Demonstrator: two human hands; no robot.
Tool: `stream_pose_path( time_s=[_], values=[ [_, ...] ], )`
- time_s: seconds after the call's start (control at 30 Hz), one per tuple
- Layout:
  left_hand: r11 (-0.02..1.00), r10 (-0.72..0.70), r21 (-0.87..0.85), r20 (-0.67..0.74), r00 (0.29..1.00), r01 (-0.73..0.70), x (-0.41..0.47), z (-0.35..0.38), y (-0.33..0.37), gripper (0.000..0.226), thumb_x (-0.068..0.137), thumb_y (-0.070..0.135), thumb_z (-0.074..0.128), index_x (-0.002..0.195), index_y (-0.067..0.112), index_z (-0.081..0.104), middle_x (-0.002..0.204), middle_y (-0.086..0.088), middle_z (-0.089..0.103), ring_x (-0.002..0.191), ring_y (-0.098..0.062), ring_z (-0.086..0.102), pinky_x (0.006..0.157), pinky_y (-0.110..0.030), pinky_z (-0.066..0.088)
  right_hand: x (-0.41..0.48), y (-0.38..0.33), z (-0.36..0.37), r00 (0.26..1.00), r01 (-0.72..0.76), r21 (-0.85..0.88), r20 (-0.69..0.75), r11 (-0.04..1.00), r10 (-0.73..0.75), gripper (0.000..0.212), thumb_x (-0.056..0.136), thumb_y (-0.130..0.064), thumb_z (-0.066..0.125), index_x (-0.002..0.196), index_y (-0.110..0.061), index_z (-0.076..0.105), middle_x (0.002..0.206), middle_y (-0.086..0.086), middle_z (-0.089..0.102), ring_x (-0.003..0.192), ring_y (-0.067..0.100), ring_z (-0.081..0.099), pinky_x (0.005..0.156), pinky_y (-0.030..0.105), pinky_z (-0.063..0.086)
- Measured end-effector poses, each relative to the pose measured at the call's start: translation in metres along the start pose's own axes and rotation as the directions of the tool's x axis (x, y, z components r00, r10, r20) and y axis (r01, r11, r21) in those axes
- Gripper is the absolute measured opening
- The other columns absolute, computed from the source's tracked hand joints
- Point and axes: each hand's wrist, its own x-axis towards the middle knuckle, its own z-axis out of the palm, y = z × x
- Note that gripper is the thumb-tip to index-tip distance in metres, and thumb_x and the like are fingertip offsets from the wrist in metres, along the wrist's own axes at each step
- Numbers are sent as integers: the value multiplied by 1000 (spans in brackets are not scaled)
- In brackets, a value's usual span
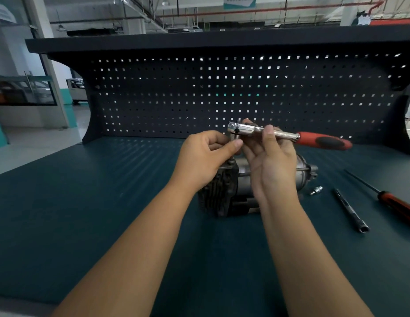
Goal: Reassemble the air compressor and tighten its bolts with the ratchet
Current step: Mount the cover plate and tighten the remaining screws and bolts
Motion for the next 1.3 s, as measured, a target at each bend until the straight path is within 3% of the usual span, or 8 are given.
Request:
stream_pose_path(
  time_s=[0.23, 0.37, 0.47, 0.57, 0.73, 0.97, 1.2, 1.3],
  values=[
    [997, -57, -44, -2, 998, 57, 4, 10, 2, 31, 79, 36, 63, 95, 10, 69, 70, 20, 68, 74, -2, 63, 79, -32, 56, -14, 4, 3, 823, 568, -591, 379, 573, -424, 33, 89, 3, 60, 87, -29, 52, 112, 14, 64, 95, -5, 63, 93, 37, 49],
    [998, -38, -43, -10, 999, 37, 5, 4, -3, 7, 80, 14, 64, 78, 20, 69, 63, 12, 68, 58, 0, 62, 53, -18, 49, -23, 17, -1, 525, 792, -569, 453, 220, -721, 11, 78, -4, 75, 83, 0, 66, 97, 11, 67, 88, 27, 67, 75, 43, 54],
    [998, -43, -55, -22, 999, 41, 4, 0, -2, 12, 81, 16, 69, 70, 22, 67, 70, -2, 71, 66, -14, 68, 61, -32, 56, -22, 16, 0, 593, 750, -583, 384, 312, -707, 12, 79, -5, 76, 86, -6, 67, 96, 4, 67, 88, 22, 67, 80, 36, 54],
    [993, -65, -103, -18, 998, 63, 3, 0, 0, 10, 83, 21, 70, 75, 15, 68, 71, -7, 72, 70, -24, 68, 75, -47, 58, -17, 8, 4, 860, 510, -403, 219, 760, -461, 21, 83, -2, 69, 88, -22, 65, 95, -3, 71, 96, 13, 68, 86, 23, 51],
    [997, -35, -73, 10, 999, 36, 2, -2, -1, 9, 84, 23, 70, 83, 14, 70, 80, -6, 74, 79, -18, 70, 74, -32, 57, 3, 0, 3, 1000, 4, -15, -12, 1000, -4, 12, 99, -11, 49, 92, -7, 57, 83, 3, 74, 87, 19, 71, 82, 31, 57],
    [1000, -4, 25, 34, 999, 4, 4, -2, -2, 13, 89, 28, 64, 90, 18, 71, 82, 6, 75, 80, -6, 70, 77, -28, 57, -3, 7, 3, 986, 152, -142, -45, 978, -160, 12, 96, -6, 53, 106, -13, 54, 90, -2, 73, 97, 15, 68, 87, 29, 55],
    [998, -56, -10, 4, 998, 56, 5, 0, -1, 10, 82, 33, 70, 78, 24, 68, 73, 3, 73, 69, -7, 69, 60, -18, 53, -13, 16, -9, 655, 694, -650, 389, 310, -648, 14, 90, -23, 61, 101, -16, 67, 102, -9, 60, 97, 7, 58, 91, 18, 45],
    [999, -48, 16, -11, 999, 48, 5, 1, -2, 13, 81, 32, 71, 77, 20, 67, 69, 2, 71, 65, -8, 68, 60, -21, 55, -13, 12, -10, 716, 667, -619, 375, 416, -589, 15, 89, -25, 60, 103, -24, 65, 102, -17, 62, 101, 11, 61, 92, 26, 48]
  ],
)
